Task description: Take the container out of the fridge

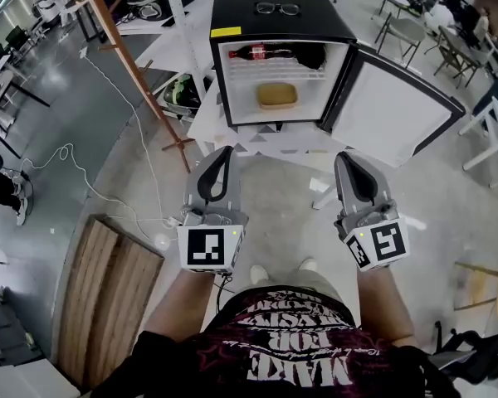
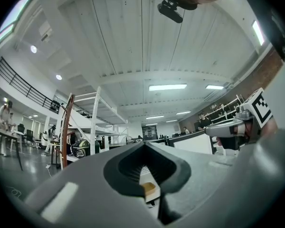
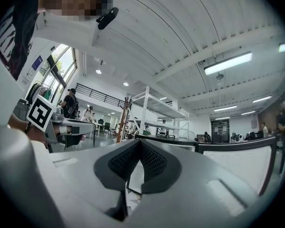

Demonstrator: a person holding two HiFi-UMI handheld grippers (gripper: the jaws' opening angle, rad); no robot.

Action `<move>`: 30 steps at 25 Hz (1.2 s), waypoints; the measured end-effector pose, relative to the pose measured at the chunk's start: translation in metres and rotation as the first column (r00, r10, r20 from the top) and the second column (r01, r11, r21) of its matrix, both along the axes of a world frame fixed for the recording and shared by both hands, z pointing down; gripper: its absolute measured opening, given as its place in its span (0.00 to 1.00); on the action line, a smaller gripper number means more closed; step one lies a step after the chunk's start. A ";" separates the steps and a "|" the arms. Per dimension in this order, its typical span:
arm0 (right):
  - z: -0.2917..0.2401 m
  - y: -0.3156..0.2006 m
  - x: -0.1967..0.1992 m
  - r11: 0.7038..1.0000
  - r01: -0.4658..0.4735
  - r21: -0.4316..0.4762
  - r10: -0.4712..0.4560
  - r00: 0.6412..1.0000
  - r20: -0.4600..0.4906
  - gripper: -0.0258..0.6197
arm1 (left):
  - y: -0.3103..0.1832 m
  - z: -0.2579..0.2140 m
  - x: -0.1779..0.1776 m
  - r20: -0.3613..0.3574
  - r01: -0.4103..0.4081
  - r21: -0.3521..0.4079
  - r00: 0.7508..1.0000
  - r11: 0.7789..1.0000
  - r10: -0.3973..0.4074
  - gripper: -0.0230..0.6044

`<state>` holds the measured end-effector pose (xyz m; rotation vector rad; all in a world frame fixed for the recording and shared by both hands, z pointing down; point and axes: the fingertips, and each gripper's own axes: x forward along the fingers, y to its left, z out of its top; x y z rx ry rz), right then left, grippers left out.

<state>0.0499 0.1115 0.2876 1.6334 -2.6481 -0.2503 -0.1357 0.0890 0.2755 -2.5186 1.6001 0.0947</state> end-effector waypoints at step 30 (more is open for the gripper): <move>0.016 -0.034 0.020 0.998 0.043 -0.040 -0.042 0.998 0.043 0.08 | -0.029 0.015 0.014 0.008 0.039 -0.045 0.999 0.998 -0.038 0.04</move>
